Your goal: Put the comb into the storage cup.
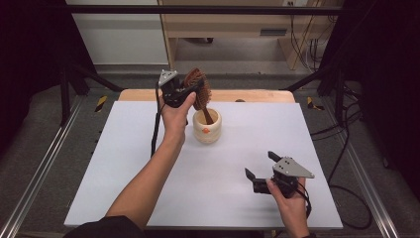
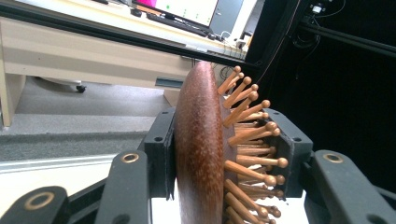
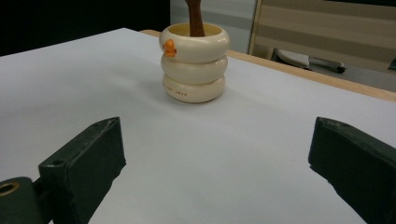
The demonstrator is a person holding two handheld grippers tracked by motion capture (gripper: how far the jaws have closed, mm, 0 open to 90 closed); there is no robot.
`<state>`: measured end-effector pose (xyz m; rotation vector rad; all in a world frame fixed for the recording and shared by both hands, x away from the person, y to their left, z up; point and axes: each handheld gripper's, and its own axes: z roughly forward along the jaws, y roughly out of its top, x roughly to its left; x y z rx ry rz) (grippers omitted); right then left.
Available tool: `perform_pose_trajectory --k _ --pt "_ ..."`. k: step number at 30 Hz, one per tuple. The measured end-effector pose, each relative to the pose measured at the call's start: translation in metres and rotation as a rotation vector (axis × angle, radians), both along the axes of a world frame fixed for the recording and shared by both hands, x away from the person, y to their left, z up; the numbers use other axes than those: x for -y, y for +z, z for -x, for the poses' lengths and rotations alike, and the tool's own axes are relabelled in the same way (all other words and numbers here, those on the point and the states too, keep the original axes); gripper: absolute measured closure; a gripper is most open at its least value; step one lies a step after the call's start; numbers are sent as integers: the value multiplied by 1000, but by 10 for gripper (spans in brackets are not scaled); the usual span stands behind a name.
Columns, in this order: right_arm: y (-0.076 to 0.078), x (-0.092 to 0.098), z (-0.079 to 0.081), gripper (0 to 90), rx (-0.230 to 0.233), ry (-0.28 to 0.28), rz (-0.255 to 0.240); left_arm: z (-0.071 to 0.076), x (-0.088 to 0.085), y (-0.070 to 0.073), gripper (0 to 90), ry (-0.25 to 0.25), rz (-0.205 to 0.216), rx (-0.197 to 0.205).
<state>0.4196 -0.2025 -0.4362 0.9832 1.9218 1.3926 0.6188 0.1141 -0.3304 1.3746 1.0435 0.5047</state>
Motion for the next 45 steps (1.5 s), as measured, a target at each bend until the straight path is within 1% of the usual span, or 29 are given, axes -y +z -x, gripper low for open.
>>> perform_pose_trajectory --k 5,11,32,37,41,45 --pt "0 0 0 42 -1 -1 0 -1 2 -4 502 -13 -9 -5" --pt "0 0 0 41 -2 0 3 -1 3 -8 502 -13 -12 -9" --pt "0 -1 0 41 0 2 5 -1 5 -14 501 -11 -2 -22" --pt "-1 -1 0 41 1 3 7 -1 6 -16 500 -16 -24 -16" --pt "-1 -1 -1 41 1 2 7 -2 6 -17 500 -14 -10 -22" --pt "-1 -1 -1 41 2 4 13 -1 7 -18 500 -12 -10 -23"
